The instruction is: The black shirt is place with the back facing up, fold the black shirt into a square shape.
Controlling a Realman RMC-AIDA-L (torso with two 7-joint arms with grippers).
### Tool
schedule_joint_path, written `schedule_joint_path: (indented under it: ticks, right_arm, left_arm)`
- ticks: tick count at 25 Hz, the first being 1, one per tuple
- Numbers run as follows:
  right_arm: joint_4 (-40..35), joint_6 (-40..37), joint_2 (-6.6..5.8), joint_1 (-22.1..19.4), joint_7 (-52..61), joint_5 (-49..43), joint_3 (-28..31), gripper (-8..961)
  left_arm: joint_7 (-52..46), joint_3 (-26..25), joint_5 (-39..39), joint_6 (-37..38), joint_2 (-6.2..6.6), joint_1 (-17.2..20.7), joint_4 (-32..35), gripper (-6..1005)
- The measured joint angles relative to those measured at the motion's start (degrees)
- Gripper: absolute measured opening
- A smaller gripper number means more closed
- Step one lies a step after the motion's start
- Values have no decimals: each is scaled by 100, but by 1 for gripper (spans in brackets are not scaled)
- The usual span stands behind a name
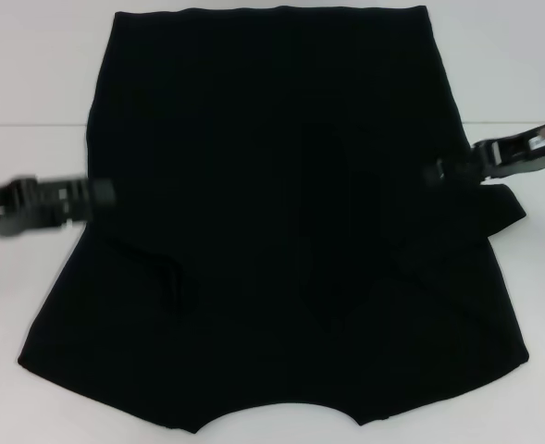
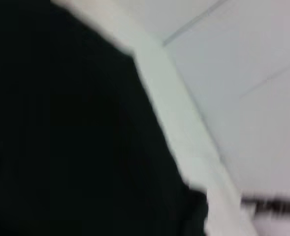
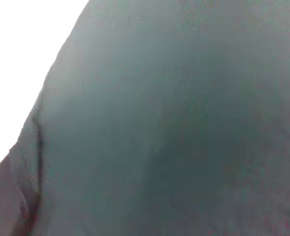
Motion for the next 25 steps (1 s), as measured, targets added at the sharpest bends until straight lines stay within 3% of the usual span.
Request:
schedule_joint_path:
  ticks: [3,6,15,25]
  right_arm:
    - [-94,-264,-94,-135,35,243,370,735]
    - [-98,-323,-159,-256,103,403,510,764]
    - [-44,-340,-218,-444,124,457,623,762]
    - [-37,-345,-230,-483,108,460,631,760]
  left_arm:
    - [-417,2,812,499,17,10,184,781]
    - [-857,-11,1406,531,8,79,355,782]
    - [-1324,-4,2088,-303,-105,337,434,782]
    - [-1356,50,2163,-781,-170,422,331,779]
